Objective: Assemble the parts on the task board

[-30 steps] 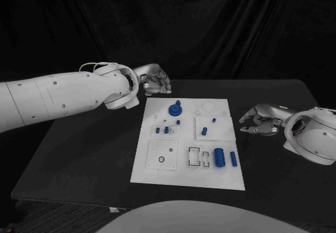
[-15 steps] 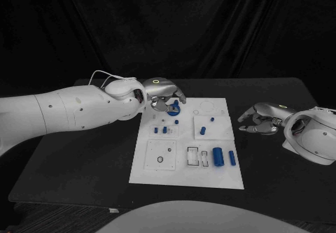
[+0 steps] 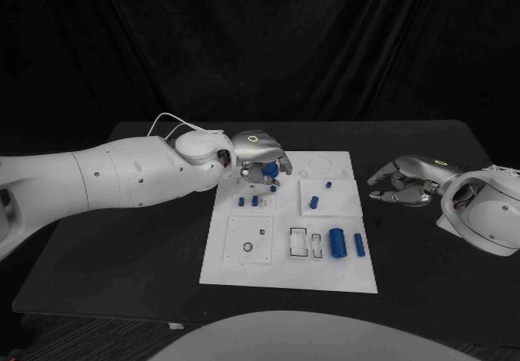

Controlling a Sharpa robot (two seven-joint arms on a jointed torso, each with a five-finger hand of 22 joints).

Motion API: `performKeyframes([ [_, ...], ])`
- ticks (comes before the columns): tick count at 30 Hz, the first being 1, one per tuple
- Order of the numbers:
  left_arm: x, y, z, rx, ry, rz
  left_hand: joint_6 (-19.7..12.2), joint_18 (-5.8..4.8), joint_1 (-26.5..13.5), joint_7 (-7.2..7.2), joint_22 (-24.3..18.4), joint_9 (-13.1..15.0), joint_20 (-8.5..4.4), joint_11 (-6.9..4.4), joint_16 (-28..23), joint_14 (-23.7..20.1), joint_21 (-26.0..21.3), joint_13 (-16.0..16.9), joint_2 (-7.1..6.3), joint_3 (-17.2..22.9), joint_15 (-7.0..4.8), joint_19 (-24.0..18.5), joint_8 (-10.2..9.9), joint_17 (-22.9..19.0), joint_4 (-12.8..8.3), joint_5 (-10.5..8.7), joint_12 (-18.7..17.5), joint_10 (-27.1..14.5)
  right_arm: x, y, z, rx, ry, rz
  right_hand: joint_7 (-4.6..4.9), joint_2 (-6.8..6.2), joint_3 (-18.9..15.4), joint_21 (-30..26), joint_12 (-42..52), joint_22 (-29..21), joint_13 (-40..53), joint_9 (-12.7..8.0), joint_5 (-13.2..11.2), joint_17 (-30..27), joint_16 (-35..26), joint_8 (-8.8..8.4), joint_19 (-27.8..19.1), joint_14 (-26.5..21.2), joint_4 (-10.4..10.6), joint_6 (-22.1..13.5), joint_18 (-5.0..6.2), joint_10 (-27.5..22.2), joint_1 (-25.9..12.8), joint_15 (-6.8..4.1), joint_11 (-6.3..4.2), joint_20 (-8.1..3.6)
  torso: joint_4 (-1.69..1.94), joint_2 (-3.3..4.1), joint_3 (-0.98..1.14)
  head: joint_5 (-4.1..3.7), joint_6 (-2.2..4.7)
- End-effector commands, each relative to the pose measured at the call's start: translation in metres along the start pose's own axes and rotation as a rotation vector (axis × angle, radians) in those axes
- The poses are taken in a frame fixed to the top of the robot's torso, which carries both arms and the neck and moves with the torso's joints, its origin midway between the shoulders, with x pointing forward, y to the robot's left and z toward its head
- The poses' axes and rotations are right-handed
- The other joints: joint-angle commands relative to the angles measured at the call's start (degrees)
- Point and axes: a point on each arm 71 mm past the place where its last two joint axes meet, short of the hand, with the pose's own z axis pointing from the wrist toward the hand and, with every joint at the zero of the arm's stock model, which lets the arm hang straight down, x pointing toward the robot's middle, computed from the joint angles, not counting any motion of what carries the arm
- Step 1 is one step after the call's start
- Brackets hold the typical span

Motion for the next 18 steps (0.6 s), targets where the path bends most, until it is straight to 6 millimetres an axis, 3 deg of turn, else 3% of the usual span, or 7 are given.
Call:
performKeyframes([
  [1,0.005,-0.001,0.0,-0.001,0.048,0.008,0.68,-0.32,-0.58,0.15,9.7,-0.1,0.06,0.04,0.22,0.02,-0.13,0.12,0.1,-0.51,0.39,0.22,0.36,-0.23,0.06,-0.39,0.18,0.36,0.0,0.0,0.0,-0.009,-0.014,0.0,0.03,-0.37,0.25,0.14,-0.24,7.46,-0.69,-0.01,0.22,5.96,0.13,0.21,0.11,3.03,0.2,0.33,0.33,-0.18,-0.02,0.08,-0.13,-0.02,-0.04,-0.09,-0.06,0.19,0.0],
  [5,0.01,-0.001,-0.001,-0.008,0.065,-0.001,1.13,-0.32,-0.43,0.27,9.71,-0.13,0.08,0.13,0.16,-0.12,-0.17,0.23,0.26,-0.63,0.42,0.22,0.58,-0.46,0.0,-0.21,0.34,0.72,0.001,0.0,0.0,-0.007,-0.009,0.0,0.02,-0.38,0.26,0.03,-0.27,7.44,-0.72,-0.02,0.23,5.89,0.06,0.21,0.07,3.01,0.19,0.34,0.34,-0.2,0.0,0.08,-0.13,-0.02,-0.08,-0.21,0.01,0.26,0.0],
  [6,0.012,-0.002,-0.001,-0.011,0.07,-0.005,1.63,-0.31,0.45,0.9,9.74,-0.27,0.05,-0.12,0.22,-0.18,-0.21,0.35,0.43,-0.35,0.38,0.25,0.78,-0.6,-0.53,2.63,0.47,1.35,0.001,0.0,0.0,-0.006,-0.008,0.0,0.02,-0.38,0.26,0.03,-0.27,7.44,-0.72,-0.02,0.23,5.89,0.06,0.21,0.07,3.01,0.19,0.34,0.34,-0.2,0.0,0.08,-0.13,-0.02,-0.08,-0.22,0.01,0.25,0.0],
  [9,0.017,-0.002,-0.001,-0.019,0.081,-0.012,1.43,-0.32,0.51,0.75,9.75,-0.42,0.06,0.08,0.23,-0.21,-0.22,0.34,0.43,-0.33,0.39,0.27,0.63,-0.71,-0.57,3.07,0.37,1.36,0.004,-0.002,-0.001,-0.003,-0.002,0.002,0.02,-0.38,0.26,0.03,-0.27,7.44,-0.72,-0.02,0.23,5.89,0.06,0.21,0.07,3.01,0.19,0.34,0.34,-0.2,0.0,0.08,-0.13,-0.02,0.04,-0.31,0.13,0.12,0.0],
  [18,0.025,0.001,0.0,-0.044,0.105,-0.021,1.41,-0.31,0.96,0.43,9.74,-0.78,0.13,0.42,0.24,-0.34,-0.37,0.23,0.62,0.06,0.62,0.27,0.47,-1.08,-0.88,4.73,-0.04,1.33,0.006,-0.003,-0.002,0.003,0.006,0.003,0.03,-0.39,0.3,-0.06,-0.38,7.42,-0.85,-0.02,0.27,5.81,-0.01,0.22,0.04,2.98,0.17,0.38,0.36,-0.29,0.04,0.08,-0.14,-0.02,0.06,-0.35,0.13,0.08,0.0],
])
